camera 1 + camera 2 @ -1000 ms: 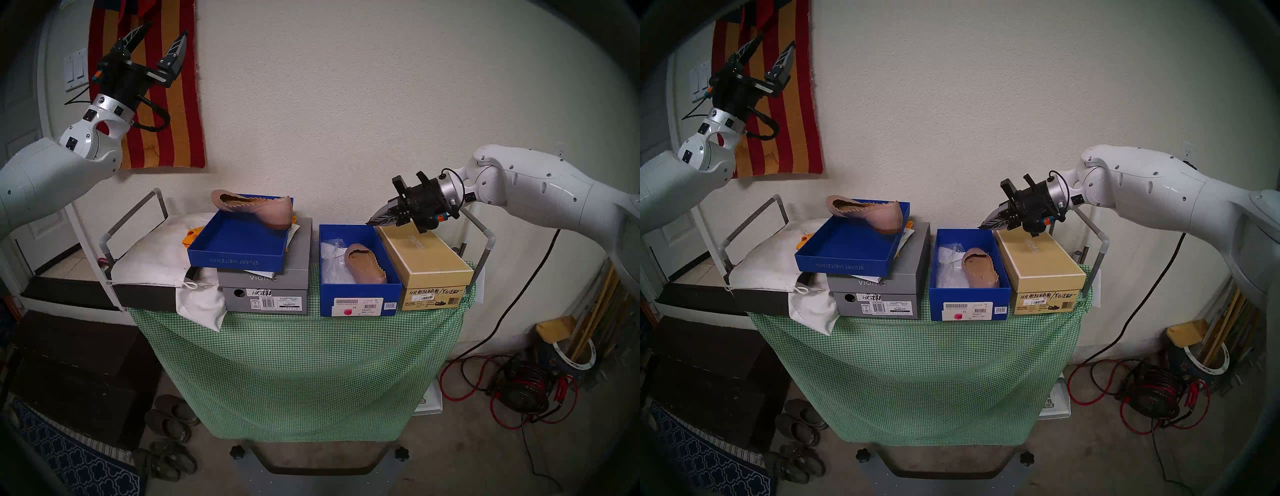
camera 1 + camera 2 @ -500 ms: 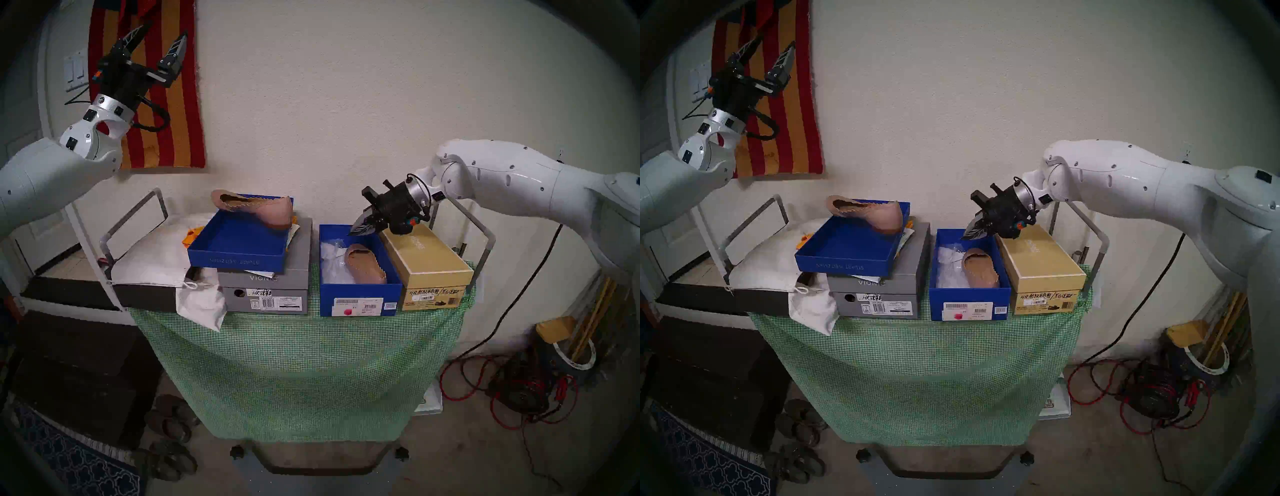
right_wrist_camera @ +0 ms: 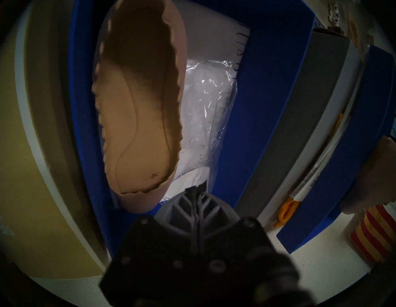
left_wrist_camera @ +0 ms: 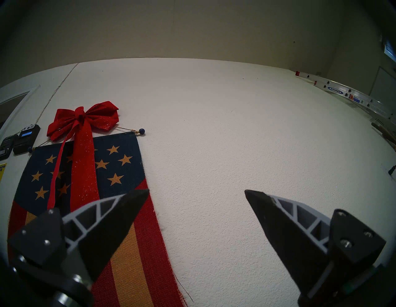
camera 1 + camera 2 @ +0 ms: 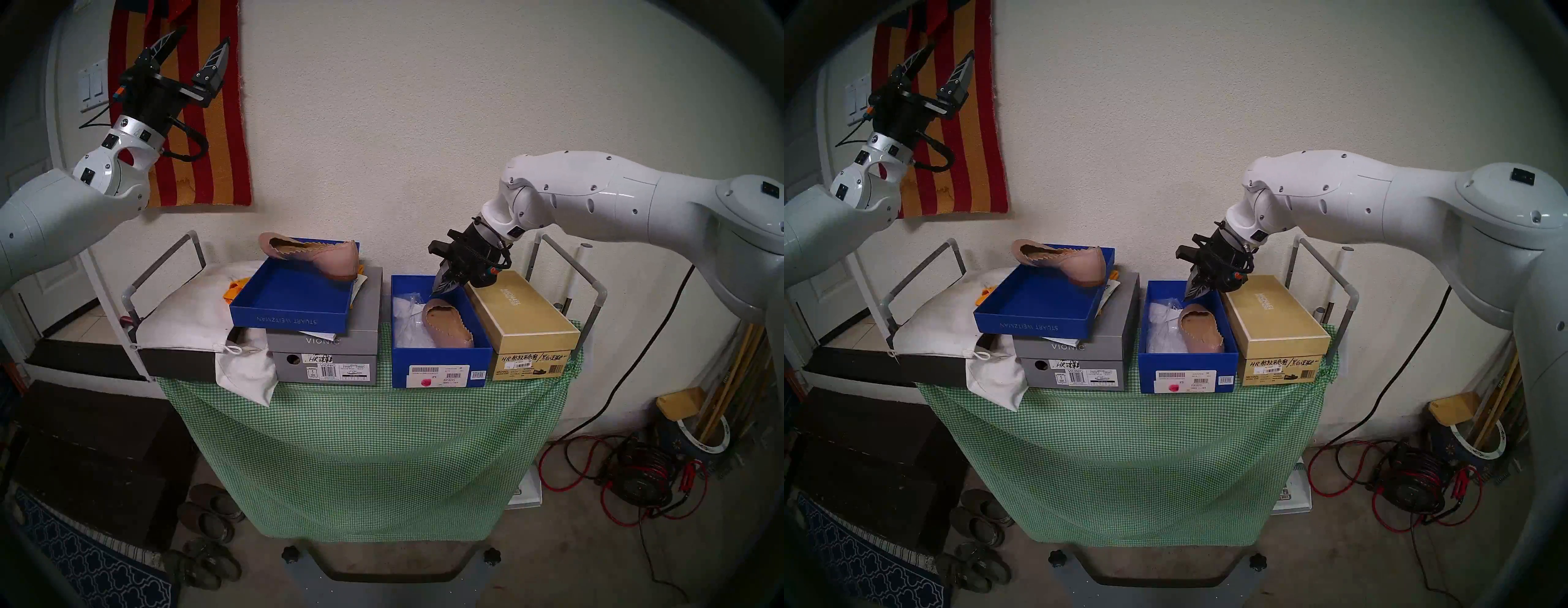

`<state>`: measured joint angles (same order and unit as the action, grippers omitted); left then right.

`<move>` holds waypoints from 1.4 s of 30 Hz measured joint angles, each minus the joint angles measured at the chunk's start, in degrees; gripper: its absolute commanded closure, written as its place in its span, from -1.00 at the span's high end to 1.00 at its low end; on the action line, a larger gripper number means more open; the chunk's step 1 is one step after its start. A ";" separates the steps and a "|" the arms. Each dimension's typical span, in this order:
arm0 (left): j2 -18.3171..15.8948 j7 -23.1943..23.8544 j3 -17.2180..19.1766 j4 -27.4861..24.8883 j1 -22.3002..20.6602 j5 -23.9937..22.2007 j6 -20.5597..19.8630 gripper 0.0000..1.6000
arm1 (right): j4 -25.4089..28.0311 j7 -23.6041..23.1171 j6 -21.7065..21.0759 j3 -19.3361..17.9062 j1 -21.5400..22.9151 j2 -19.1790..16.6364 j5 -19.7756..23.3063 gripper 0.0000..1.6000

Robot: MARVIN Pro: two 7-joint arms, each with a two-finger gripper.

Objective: Put shoes into shoe box

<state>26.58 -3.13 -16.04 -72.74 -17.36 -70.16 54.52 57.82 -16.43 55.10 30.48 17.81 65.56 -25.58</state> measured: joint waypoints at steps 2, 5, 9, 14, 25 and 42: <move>0.00 0.00 -0.01 0.00 0.00 0.00 0.00 1.00 | 0.39 -0.81 0.00 0.95 0.50 0.87 0.49 -1.00; 0.00 0.00 -0.01 0.00 -0.01 0.00 0.00 1.00 | 0.74 -1.73 0.00 1.99 1.03 1.84 1.42 -1.00; 0.00 0.00 -0.02 0.00 -0.02 0.00 0.00 1.00 | 0.94 -2.93 0.00 3.33 1.70 3.01 3.34 -1.00; 0.00 0.00 -0.04 0.00 -0.03 0.00 0.01 1.00 | 0.97 -4.79 0.00 5.40 2.49 4.25 5.60 -1.00; 0.00 0.00 -0.08 -0.01 -0.05 0.00 0.01 1.00 | -0.63 -8.84 0.00 9.83 3.53 6.07 10.19 -1.00; 0.00 -0.01 -0.12 -0.01 -0.09 -0.01 0.03 1.00 | -3.07 -11.67 0.00 13.69 0.76 8.76 17.52 -1.00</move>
<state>26.57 -3.15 -16.16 -72.75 -17.45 -70.16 54.55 54.74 -28.10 55.10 44.18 18.57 74.33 -8.05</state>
